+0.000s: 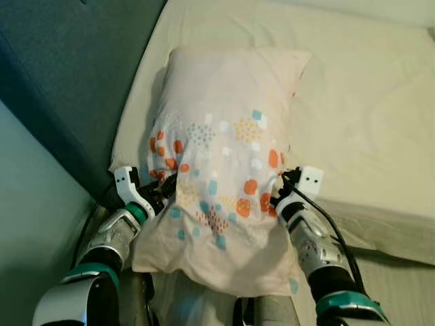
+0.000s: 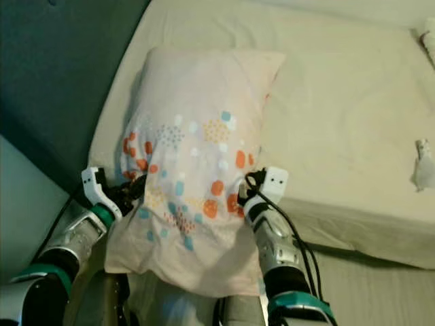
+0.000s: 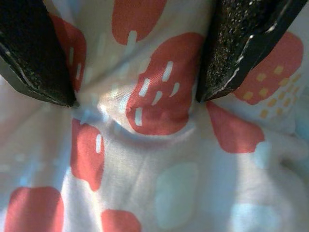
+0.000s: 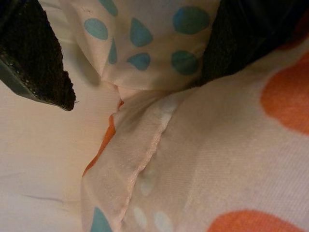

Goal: Clean up the room

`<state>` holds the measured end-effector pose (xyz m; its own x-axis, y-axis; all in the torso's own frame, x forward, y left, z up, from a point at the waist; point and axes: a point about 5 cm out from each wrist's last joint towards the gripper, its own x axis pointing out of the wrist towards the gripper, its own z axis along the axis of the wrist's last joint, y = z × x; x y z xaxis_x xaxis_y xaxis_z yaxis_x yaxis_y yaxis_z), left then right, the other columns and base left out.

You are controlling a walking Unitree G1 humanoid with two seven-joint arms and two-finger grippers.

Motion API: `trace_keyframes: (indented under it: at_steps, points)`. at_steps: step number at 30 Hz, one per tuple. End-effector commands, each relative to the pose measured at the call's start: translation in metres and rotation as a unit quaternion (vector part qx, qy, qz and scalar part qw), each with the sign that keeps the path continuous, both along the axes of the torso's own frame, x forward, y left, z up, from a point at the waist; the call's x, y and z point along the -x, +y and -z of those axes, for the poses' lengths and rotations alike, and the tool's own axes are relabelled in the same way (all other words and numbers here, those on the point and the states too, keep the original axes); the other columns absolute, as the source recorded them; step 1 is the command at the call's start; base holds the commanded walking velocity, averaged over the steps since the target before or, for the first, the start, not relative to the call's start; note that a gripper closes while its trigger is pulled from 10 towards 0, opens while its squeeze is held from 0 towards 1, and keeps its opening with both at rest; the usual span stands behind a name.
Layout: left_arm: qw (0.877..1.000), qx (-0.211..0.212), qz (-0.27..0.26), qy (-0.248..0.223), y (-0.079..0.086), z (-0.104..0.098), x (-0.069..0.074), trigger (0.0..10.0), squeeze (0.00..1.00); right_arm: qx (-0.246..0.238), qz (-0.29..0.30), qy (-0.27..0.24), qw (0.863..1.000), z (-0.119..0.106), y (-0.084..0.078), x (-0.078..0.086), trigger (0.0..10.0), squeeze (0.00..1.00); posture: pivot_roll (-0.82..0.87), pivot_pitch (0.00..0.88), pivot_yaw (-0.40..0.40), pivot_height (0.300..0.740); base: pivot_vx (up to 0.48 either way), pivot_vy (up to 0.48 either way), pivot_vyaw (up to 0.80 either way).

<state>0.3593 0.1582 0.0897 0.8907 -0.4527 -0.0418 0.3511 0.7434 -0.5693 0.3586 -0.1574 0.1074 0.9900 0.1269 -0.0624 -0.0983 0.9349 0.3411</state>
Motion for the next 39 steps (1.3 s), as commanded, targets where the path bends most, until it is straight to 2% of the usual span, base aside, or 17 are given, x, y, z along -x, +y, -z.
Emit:
trace_keyframes:
  at_steps: [1,2,9,12,22,24,26,29,30,31,32,33,34,39]
  points:
    - [0.999,-0.016,0.030,0.027,-0.009,0.017,0.010,3.6,0.58,-0.001,-0.014,0.017,1.000,0.009,0.006,0.005,10.0,0.00,-0.04,0.321,-0.015,0.582,0.000,0.000,0.00]
    - [0.999,-0.020,0.026,0.029,-0.008,0.018,0.010,0.0,0.00,-0.002,-0.017,0.019,1.000,0.009,0.007,0.005,10.0,0.00,-0.04,0.318,-0.014,0.582,0.000,0.000,0.00]
    - [0.999,-0.024,0.018,0.035,-0.006,0.018,0.010,0.0,0.00,0.001,-0.044,0.033,0.999,0.013,0.016,0.010,10.0,0.00,-0.04,0.314,-0.014,0.582,0.000,0.000,0.00]
    - [0.999,-0.007,0.025,0.034,-0.007,0.017,0.010,0.0,0.00,0.000,-0.070,0.042,0.997,0.016,0.026,0.015,10.0,0.00,-0.04,0.316,-0.013,0.582,0.000,0.000,0.00]
    - [0.999,0.014,0.038,0.028,-0.012,0.016,0.010,0.0,0.00,-0.007,-0.104,0.050,0.993,0.017,0.042,0.019,10.0,0.00,-0.05,0.316,-0.010,0.582,0.000,0.000,0.00]
    - [0.998,0.039,0.051,0.017,-0.018,0.012,0.009,0.0,0.00,-0.017,-0.149,0.056,0.987,0.018,0.057,0.024,10.0,0.00,-0.04,0.311,-0.009,0.582,0.000,0.000,0.00]
    - [0.998,0.039,0.051,0.017,-0.018,0.012,0.009,0.0,0.00,-0.017,-0.149,0.056,0.987,0.018,0.057,0.024,10.0,0.00,-0.04,0.311,-0.009,0.582,0.000,0.000,0.00]
    - [0.996,0.066,0.066,0.002,-0.024,0.008,0.009,0.0,0.00,-0.025,-0.184,0.055,0.981,0.015,0.070,0.027,10.0,0.00,-0.03,0.306,-0.009,0.582,0.000,0.000,0.00]
    - [0.996,0.066,0.066,0.002,-0.024,0.008,0.009,0.0,0.00,-0.025,-0.184,0.055,0.981,0.015,0.070,0.027,10.0,0.00,-0.03,0.306,-0.009,0.582,0.000,0.000,0.00]
    - [0.994,0.080,0.071,-0.008,-0.027,0.005,0.008,0.0,0.00,-0.032,-0.195,0.053,0.979,0.013,0.076,0.028,5.1,0.00,-0.02,0.303,-0.006,0.582,0.000,0.000,0.00]
    - [0.993,0.089,0.076,-0.018,-0.029,0.002,0.007,0.0,0.00,-0.038,-0.201,0.051,0.978,0.011,0.081,0.028,1.7,0.00,-0.01,0.297,-0.002,0.582,0.000,0.000,0.00]
    - [0.993,0.089,0.076,-0.018,-0.029,0.002,0.007,0.0,0.00,-0.038,-0.201,0.051,0.978,0.011,0.081,0.028,1.7,0.00,-0.01,0.297,-0.002,0.582,0.000,0.000,0.00]
    - [0.991,0.102,0.078,-0.030,-0.030,-0.002,0.007,0.0,0.00,-0.045,-0.206,0.050,0.976,0.010,0.085,0.028,0.0,0.00,0.01,0.289,0.000,0.582,0.000,0.000,0.00]
    - [0.987,0.115,0.094,-0.062,-0.030,-0.011,0.006,0.0,0.00,-0.060,-0.211,0.046,0.975,0.009,0.093,0.027,0.0,0.00,0.05,0.257,0.009,0.582,0.000,0.000,0.00]
